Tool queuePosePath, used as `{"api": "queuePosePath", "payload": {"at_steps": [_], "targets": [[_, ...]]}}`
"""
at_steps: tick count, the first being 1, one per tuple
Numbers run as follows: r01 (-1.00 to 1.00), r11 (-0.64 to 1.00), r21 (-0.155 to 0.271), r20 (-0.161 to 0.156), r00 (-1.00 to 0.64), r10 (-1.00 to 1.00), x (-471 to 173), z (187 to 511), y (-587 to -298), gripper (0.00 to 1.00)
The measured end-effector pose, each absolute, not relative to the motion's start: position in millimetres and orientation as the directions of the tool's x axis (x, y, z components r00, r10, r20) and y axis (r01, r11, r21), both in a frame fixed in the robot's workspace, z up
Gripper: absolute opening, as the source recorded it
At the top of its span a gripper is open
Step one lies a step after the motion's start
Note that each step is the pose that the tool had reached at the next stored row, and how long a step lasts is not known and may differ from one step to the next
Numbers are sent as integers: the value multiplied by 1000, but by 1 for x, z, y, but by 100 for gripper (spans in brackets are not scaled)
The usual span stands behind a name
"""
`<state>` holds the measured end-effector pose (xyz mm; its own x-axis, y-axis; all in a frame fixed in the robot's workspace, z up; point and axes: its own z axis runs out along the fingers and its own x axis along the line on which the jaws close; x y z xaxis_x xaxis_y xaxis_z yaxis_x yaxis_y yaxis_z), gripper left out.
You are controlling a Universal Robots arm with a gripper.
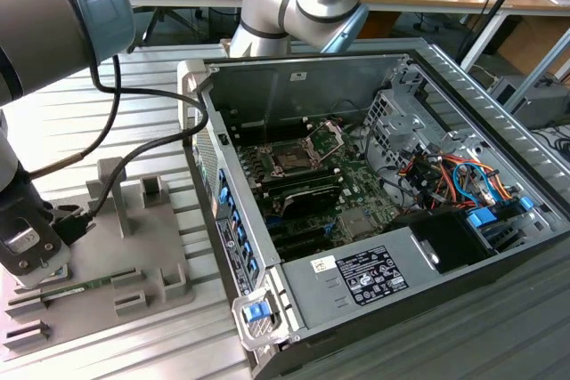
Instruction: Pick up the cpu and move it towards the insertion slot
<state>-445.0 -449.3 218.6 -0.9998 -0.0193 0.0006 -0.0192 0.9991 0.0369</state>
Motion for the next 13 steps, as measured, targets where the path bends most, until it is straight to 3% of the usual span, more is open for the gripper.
{"api": "queuePosePath", "payload": {"at_steps": [7,9,10,11,13], "targets": [[-19,999,37,1,-1000,-19,-445,215,-438,11],[-19,999,37,1,-1000,-19,-445,215,-438,23],[-19,999,37,1,-1000,-19,-445,215,-438,35],[-19,999,37,1,-1000,-19,-445,215,-438,35],[-19,999,37,1,-1000,-19,-445,215,-438,47]]}}
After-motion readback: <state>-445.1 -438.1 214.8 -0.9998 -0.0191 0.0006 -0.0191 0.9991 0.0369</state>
